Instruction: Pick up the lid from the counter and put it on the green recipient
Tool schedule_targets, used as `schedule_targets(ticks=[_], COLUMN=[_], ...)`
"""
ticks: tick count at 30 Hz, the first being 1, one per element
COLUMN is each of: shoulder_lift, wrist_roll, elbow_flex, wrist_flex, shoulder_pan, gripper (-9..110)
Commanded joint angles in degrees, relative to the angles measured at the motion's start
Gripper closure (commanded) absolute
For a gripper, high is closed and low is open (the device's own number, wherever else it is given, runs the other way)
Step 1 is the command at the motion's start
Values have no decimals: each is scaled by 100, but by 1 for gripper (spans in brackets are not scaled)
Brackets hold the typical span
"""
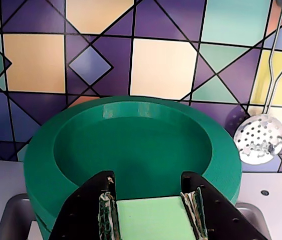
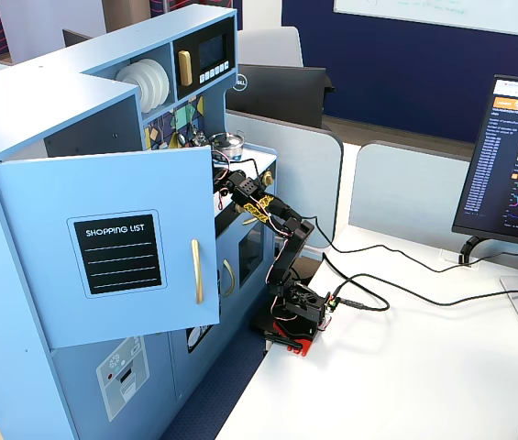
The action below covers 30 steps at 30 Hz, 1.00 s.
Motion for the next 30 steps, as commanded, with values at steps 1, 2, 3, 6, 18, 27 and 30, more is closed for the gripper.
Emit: schedule_targets(ticks=[1,2,3,6,18,27,30], shoulder_lift=[281,299,325,334,281,853,1485], wrist_roll=[-79,-70,-70,-62,299,44,0], elbow_flex=[35,70,105,132,123,229,686], wrist_flex=[18,44,70,114,-396,-360,-97], shoulder_pan=[0,9,18,18,-18,88,167], gripper=[102,102,102,102,69,65,65])
